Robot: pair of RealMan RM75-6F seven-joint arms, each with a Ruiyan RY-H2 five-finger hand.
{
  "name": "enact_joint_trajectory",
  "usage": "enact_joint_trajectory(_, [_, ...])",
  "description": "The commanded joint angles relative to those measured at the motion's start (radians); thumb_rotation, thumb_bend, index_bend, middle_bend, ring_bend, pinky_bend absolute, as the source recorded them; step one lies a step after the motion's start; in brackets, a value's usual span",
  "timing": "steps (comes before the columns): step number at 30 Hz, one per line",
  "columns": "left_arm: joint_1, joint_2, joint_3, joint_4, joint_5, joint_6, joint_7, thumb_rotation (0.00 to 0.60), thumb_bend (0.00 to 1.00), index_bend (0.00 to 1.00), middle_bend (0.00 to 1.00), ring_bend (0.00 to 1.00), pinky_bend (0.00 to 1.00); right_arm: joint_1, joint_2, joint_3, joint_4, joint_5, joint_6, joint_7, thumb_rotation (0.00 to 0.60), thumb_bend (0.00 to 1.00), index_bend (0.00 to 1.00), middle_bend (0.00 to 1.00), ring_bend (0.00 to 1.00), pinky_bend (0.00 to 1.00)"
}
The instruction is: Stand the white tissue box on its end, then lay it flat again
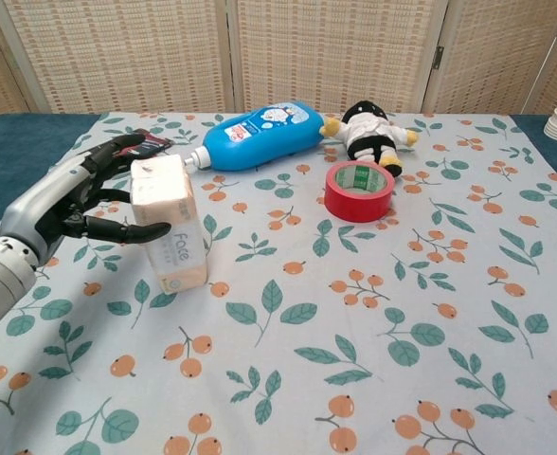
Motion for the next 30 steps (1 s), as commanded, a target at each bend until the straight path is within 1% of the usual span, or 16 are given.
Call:
enact_joint_trajectory(1, [0.003, 0.015, 0.004, -0.011, 0.002, -0.011, -0.006, 0.6, 0.14, 0.0, 0.06, 0.0, 0.21, 0.0, -0.001, 0.0, 0.001, -0.002, 0.0, 0.002, 0.6, 0.05, 0.21, 0.18, 0.0, 0.02])
enact_joint_trajectory(6, [0.012, 0.054, 0.021, -0.036, 0.009, -0.03, -0.008, 0.6, 0.13, 0.0, 0.0, 0.0, 0.2, -0.001, 0.0, 0.0, 0.001, -0.004, 0.002, 0.005, 0.6, 0.05, 0.21, 0.18, 0.0, 0.02])
enact_joint_trajectory(10, [0.021, 0.103, 0.029, -0.074, 0.016, -0.036, 0.005, 0.6, 0.12, 0.0, 0.0, 0.0, 0.17, -0.001, 0.004, 0.0, -0.001, -0.006, 0.002, 0.01, 0.6, 0.05, 0.21, 0.18, 0.0, 0.02])
enact_joint_trajectory(13, [0.039, 0.161, 0.029, -0.133, 0.014, -0.02, 0.038, 0.6, 0.12, 0.0, 0.0, 0.0, 0.14, 0.002, 0.007, 0.003, -0.001, -0.005, 0.0, 0.018, 0.6, 0.05, 0.21, 0.18, 0.0, 0.02])
enact_joint_trajectory(16, [0.054, 0.216, 0.029, -0.182, 0.011, -0.007, 0.074, 0.6, 0.12, 0.0, 0.0, 0.0, 0.14, 0.006, 0.008, 0.006, 0.001, -0.004, -0.005, 0.024, 0.6, 0.05, 0.21, 0.18, 0.0, 0.02])
enact_joint_trajectory(19, [0.063, 0.285, 0.017, -0.236, 0.0, -0.003, 0.116, 0.6, 0.13, 0.0, 0.0, 0.0, 0.14, 0.011, 0.009, 0.007, -0.001, -0.004, -0.016, 0.028, 0.6, 0.05, 0.21, 0.18, 0.0, 0.02])
enact_joint_trajectory(20, [0.063, 0.304, 0.012, -0.25, -0.004, -0.004, 0.126, 0.6, 0.14, 0.0, 0.0, 0.0, 0.14, 0.012, 0.01, 0.008, -0.001, -0.005, -0.018, 0.029, 0.6, 0.05, 0.21, 0.18, 0.0, 0.02])
enact_joint_trajectory(21, [0.062, 0.322, 0.006, -0.262, -0.007, -0.005, 0.136, 0.6, 0.18, 0.0, 0.0, 0.0, 0.14, 0.013, 0.01, 0.008, -0.002, -0.007, -0.02, 0.03, 0.6, 0.05, 0.21, 0.18, 0.0, 0.02])
enact_joint_trajectory(22, [0.059, 0.345, -0.003, -0.277, -0.011, -0.01, 0.148, 0.6, 0.26, 0.0, 0.0, 0.0, 0.14, 0.014, 0.01, 0.008, -0.003, -0.009, -0.021, 0.031, 0.6, 0.05, 0.21, 0.18, 0.0, 0.02])
enact_joint_trajectory(23, [0.055, 0.364, -0.009, -0.286, -0.012, -0.016, 0.158, 0.6, 0.31, 0.0, 0.0, 0.0, 0.14, 0.014, 0.011, 0.008, -0.004, -0.011, -0.021, 0.032, 0.6, 0.05, 0.21, 0.18, 0.0, 0.02])
enact_joint_trajectory(24, [0.049, 0.383, -0.017, -0.295, -0.014, -0.023, 0.169, 0.6, 0.35, 0.0, 0.0, 0.0, 0.14, 0.014, 0.012, 0.008, -0.005, -0.013, -0.021, 0.034, 0.6, 0.05, 0.21, 0.18, 0.0, 0.02])
enact_joint_trajectory(25, [0.042, 0.409, -0.027, -0.311, -0.015, -0.031, 0.18, 0.6, 0.36, 0.0, 0.0, 0.0, 0.14, 0.013, 0.013, 0.008, -0.007, -0.015, -0.02, 0.037, 0.6, 0.05, 0.21, 0.18, 0.0, 0.02])
enact_joint_trajectory(27, [0.031, 0.451, -0.041, -0.343, -0.016, -0.045, 0.196, 0.6, 0.33, 0.0, 0.0, 0.0, 0.15, 0.012, 0.016, 0.008, -0.008, -0.018, -0.017, 0.04, 0.6, 0.05, 0.21, 0.18, 0.0, 0.02])
enact_joint_trajectory(28, [0.024, 0.482, -0.048, -0.371, -0.016, -0.059, 0.21, 0.6, 0.28, 0.0, 0.0, 0.0, 0.15, 0.01, 0.017, 0.008, -0.009, -0.019, -0.016, 0.043, 0.6, 0.05, 0.21, 0.18, 0.0, 0.02])
enact_joint_trajectory(30, [0.012, 0.527, -0.06, -0.415, -0.021, -0.075, 0.243, 0.6, 0.23, 0.0, 0.0, 0.0, 0.15, 0.009, 0.02, 0.009, -0.009, -0.018, -0.013, 0.047, 0.6, 0.05, 0.21, 0.18, 0.0, 0.02])
